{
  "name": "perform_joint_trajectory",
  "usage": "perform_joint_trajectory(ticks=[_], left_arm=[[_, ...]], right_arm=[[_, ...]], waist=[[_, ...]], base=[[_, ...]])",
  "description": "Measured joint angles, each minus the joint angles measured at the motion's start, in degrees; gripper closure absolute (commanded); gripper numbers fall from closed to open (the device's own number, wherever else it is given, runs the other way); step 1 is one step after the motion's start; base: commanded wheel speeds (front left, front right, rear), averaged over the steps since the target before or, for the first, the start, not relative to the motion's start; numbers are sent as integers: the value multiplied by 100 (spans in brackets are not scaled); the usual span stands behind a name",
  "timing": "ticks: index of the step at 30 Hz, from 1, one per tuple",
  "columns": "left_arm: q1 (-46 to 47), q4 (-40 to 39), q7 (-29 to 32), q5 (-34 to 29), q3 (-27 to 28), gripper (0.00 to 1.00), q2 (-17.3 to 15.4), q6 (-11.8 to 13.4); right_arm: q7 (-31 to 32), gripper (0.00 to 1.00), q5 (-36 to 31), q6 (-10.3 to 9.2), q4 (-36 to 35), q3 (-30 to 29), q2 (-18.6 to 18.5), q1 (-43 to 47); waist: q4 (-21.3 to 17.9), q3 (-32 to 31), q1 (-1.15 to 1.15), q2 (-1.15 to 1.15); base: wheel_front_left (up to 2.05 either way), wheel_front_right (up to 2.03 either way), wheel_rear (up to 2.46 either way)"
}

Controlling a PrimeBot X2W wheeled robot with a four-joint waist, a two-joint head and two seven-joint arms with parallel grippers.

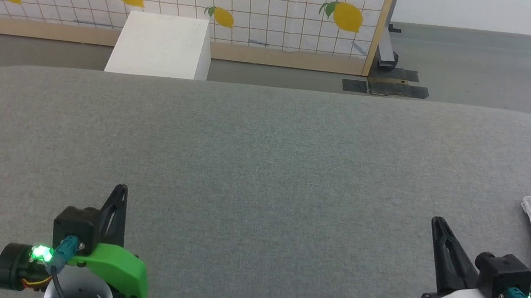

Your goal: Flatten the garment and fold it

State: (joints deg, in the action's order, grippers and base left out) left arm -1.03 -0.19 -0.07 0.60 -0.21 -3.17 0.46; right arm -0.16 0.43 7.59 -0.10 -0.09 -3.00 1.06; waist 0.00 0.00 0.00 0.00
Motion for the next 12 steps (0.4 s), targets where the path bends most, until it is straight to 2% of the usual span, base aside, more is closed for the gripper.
perform_joint_trajectory(ticks=[12], left_arm=[[0,0,0,0,0,100,0,0]], right_arm=[[0,100,-1,0,0,0,0,-1]], waist=[[0,0,0,0]], base=[[0,0,0]])
